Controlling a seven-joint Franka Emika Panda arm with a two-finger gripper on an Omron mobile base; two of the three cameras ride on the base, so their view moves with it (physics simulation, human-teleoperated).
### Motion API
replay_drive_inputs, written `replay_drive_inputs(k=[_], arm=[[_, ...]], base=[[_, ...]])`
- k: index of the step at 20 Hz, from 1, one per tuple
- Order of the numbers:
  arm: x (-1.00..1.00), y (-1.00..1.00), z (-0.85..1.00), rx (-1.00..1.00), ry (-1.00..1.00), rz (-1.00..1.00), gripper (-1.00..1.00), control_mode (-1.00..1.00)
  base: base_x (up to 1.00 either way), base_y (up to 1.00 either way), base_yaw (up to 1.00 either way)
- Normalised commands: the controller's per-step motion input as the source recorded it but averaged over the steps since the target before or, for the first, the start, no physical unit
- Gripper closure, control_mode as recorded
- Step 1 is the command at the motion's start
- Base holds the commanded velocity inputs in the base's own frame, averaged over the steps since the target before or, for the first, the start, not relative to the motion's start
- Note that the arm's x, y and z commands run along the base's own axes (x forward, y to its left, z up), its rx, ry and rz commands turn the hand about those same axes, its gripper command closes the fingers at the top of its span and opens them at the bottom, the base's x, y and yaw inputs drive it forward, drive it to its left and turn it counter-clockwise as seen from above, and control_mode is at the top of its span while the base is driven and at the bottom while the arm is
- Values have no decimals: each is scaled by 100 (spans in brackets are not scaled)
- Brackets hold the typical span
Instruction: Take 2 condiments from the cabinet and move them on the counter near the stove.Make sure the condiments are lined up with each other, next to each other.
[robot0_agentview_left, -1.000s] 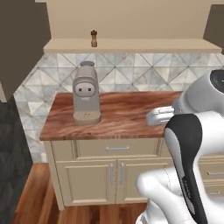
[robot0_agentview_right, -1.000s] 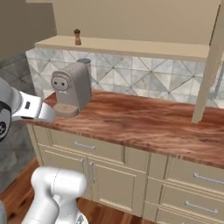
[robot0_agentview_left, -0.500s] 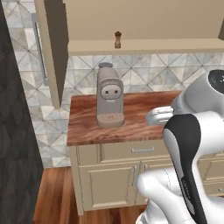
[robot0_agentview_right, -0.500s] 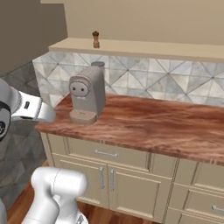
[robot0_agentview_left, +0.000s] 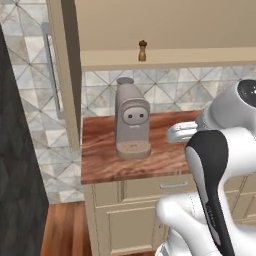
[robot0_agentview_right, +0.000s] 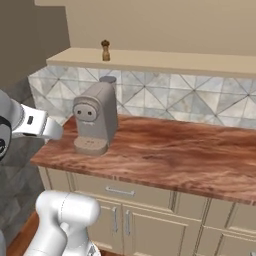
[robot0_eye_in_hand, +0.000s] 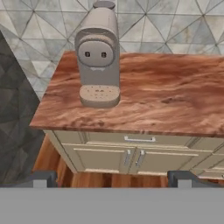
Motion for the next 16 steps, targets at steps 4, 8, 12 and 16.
replay_drive_inputs(k=[4, 8, 12, 16], arm=[[0, 0, 0, 0, 0, 0, -100, 100], [0, 0, 0, 0, 0, 0, -100, 100], [0, 0, 0, 0, 0, 0, -100, 100], [0, 0, 0, 0, 0, 0, -100, 100]], base=[[63, 0, -7], [64, 0, -7], [60, 0, -7], [27, 3, -3]])
